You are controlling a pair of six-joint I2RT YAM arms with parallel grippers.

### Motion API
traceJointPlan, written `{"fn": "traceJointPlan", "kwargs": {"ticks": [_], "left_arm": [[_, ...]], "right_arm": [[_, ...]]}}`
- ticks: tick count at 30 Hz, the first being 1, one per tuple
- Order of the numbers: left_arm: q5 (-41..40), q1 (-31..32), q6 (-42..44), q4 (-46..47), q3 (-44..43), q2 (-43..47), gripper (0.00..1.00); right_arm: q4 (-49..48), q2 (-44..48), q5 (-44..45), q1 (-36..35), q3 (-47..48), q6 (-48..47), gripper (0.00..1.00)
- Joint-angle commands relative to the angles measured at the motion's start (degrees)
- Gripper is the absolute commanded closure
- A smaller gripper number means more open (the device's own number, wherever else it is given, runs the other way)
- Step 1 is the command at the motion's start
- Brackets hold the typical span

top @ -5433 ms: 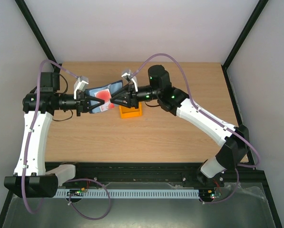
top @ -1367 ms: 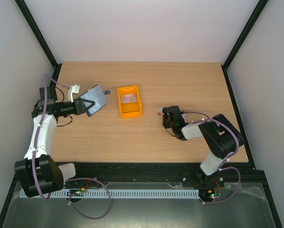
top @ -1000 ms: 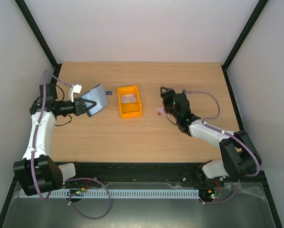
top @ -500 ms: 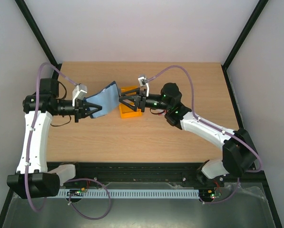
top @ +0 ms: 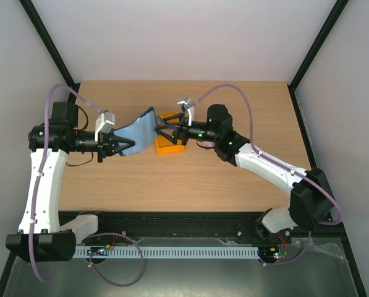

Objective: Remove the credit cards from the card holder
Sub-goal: Place the card holder at the center of the board.

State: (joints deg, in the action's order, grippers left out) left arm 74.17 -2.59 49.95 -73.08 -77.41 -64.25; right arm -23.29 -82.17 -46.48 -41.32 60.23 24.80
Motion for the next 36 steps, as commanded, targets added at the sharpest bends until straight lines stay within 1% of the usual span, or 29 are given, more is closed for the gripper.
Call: {"fn": "traceJointPlan", "kwargs": {"ticks": [1,3,5,9,11,15,17,19,21,23,26,28,30,31,33,34,36], "left_arm": [[2.2,0.7,1.3,-0.8,-1.7,1.0,0.98],[1.8,0.8,1.2,-0.8,-1.5,1.3,0.98],[1.7,0.8,1.3,-0.8,-1.4,1.3,0.98],[1.7,1.0,1.7,-0.8,-1.3,1.0,0.98],[1.3,1.0,2.1,-0.8,-0.8,0.9,0.98],[-0.1,1.0,1.9,0.0,0.4,1.1,0.98],[-1.2,0.9,-1.5,3.9,1.9,1.3,0.98],[-2.7,0.9,-8.2,8.8,3.7,1.4,0.98],[-4.6,0.9,-12.9,12.8,4.7,1.3,0.98],[-5.6,0.9,-15.0,14.7,5.3,1.3,0.98],[-5.1,1.0,-15.4,14.9,5.4,1.4,0.98],[-4.8,0.9,-15.3,14.9,5.4,1.4,0.98],[-4.7,0.9,-15.3,14.8,5.5,1.5,0.98],[-4.6,0.9,-15.1,14.7,5.7,1.6,0.98],[-4.4,1.0,-14.8,14.5,5.9,1.6,0.98],[-4.4,0.9,-14.7,14.6,6.0,1.6,0.98],[-4.8,1.0,-15.2,15.1,6.3,1.7,0.98]], "right_arm": [[5.6,1.0,5.1,0.0,3.1,-5.1,0.36],[8.6,1.1,7.8,0.2,4.1,-6.8,0.33],[9.6,0.7,8.4,0.3,4.7,-6.9,0.33],[7.6,-0.8,3.8,-0.9,5.8,-4.5,0.31],[7.1,-1.2,2.2,-2.1,6.1,-4.7,0.29],[3.9,-0.4,-3.3,-2.9,4.5,-4.2,0.27],[3.2,-0.1,-4.9,-3.1,4.2,-3.5,0.25],[2.0,-0.2,-6.2,-4.0,4.2,-2.4,0.25],[0.9,-0.4,-7.6,-5.8,4.4,-1.9,0.24],[0.6,-0.5,-7.3,-7.5,5.0,-2.2,0.23],[0.9,-0.7,-2.9,-9.1,5.9,-2.3,0.24],[2.3,-1.2,-0.3,-9.3,7.1,-2.3,0.27],[4.1,-1.6,2.4,-9.4,8.0,-2.8,0.33],[4.9,-1.7,4.0,-9.3,8.3,-3.0,0.37],[6.1,-1.8,6.4,-9.3,8.6,-3.2,0.51],[6.3,-1.8,6.8,-9.4,8.7,-3.2,0.59],[5.8,-1.9,6.3,-9.5,8.6,-2.9,0.71]]}}
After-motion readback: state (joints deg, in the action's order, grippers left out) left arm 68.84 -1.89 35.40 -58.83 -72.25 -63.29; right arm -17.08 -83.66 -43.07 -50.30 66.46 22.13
